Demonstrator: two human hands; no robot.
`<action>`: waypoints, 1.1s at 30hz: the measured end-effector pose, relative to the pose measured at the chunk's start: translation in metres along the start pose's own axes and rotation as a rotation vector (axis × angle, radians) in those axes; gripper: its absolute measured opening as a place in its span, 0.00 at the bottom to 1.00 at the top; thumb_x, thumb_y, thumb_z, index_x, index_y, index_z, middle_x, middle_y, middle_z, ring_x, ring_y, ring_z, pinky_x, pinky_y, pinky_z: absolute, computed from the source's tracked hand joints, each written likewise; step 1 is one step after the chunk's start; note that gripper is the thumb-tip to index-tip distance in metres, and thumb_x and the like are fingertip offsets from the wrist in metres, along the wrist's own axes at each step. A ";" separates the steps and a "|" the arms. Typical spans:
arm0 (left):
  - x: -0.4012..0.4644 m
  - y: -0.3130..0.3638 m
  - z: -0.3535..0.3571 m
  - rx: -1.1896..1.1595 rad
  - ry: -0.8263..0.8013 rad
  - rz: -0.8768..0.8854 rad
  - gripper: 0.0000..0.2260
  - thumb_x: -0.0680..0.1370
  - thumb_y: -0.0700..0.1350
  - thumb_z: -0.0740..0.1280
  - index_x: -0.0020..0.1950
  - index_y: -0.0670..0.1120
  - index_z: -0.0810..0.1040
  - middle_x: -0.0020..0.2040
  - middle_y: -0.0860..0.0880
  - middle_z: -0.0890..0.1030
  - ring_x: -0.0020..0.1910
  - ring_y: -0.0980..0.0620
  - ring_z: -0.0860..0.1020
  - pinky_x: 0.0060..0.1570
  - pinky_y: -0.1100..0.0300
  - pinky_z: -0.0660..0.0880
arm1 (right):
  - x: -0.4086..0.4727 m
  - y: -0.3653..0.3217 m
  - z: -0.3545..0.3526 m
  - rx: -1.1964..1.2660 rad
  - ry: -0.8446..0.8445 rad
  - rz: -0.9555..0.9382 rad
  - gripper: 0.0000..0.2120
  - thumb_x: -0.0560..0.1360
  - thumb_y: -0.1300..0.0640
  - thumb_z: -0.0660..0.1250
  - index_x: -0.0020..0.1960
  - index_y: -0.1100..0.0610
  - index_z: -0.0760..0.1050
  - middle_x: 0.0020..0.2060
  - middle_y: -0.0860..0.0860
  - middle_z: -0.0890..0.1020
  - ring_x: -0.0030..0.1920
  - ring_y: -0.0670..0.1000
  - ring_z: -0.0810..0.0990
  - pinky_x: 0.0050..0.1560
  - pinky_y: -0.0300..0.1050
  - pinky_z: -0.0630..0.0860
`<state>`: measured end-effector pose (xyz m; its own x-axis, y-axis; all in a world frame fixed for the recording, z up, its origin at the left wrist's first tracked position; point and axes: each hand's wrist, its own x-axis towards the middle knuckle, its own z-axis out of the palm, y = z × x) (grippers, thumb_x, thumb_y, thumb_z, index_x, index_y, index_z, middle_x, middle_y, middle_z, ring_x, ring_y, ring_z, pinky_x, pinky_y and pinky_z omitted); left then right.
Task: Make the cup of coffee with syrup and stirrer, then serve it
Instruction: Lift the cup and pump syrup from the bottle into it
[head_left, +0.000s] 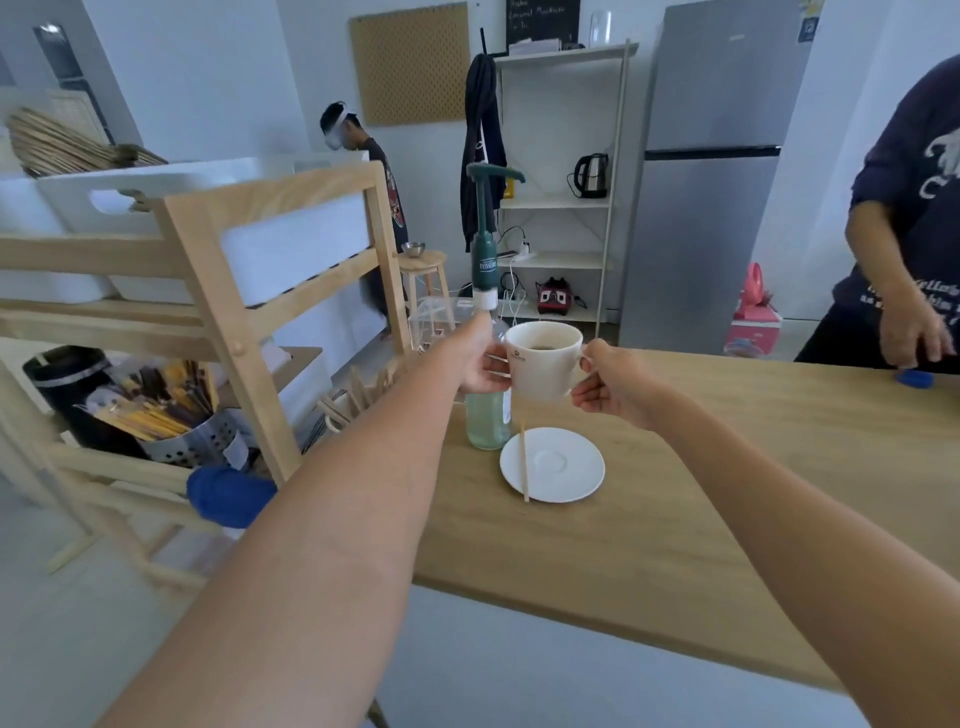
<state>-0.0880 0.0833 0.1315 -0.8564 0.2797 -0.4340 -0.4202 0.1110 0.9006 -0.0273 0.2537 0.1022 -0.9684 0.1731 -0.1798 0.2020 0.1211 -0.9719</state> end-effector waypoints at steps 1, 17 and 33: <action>0.003 -0.006 0.001 0.010 -0.005 -0.017 0.23 0.79 0.55 0.52 0.54 0.38 0.75 0.53 0.39 0.78 0.49 0.44 0.77 0.43 0.53 0.75 | 0.002 0.007 0.000 -0.004 0.003 0.011 0.10 0.74 0.57 0.54 0.34 0.57 0.64 0.32 0.59 0.75 0.32 0.55 0.75 0.32 0.42 0.75; 0.064 -0.085 0.019 0.036 -0.058 -0.181 0.51 0.68 0.77 0.39 0.70 0.38 0.68 0.54 0.42 0.78 0.51 0.47 0.77 0.47 0.56 0.74 | 0.036 0.110 -0.001 0.101 0.018 0.212 0.10 0.74 0.57 0.55 0.34 0.58 0.66 0.31 0.57 0.73 0.32 0.54 0.75 0.31 0.39 0.76; 0.082 -0.107 0.017 0.056 0.022 -0.135 0.48 0.70 0.76 0.42 0.73 0.39 0.64 0.63 0.41 0.76 0.59 0.47 0.76 0.51 0.55 0.76 | 0.037 0.131 0.001 0.103 -0.019 0.250 0.10 0.78 0.52 0.58 0.43 0.57 0.70 0.36 0.57 0.76 0.33 0.53 0.76 0.33 0.42 0.77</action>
<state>-0.1080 0.1105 0.0005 -0.7998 0.2376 -0.5512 -0.5153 0.1994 0.8335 -0.0365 0.2745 -0.0315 -0.8931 0.1663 -0.4181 0.4202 -0.0236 -0.9071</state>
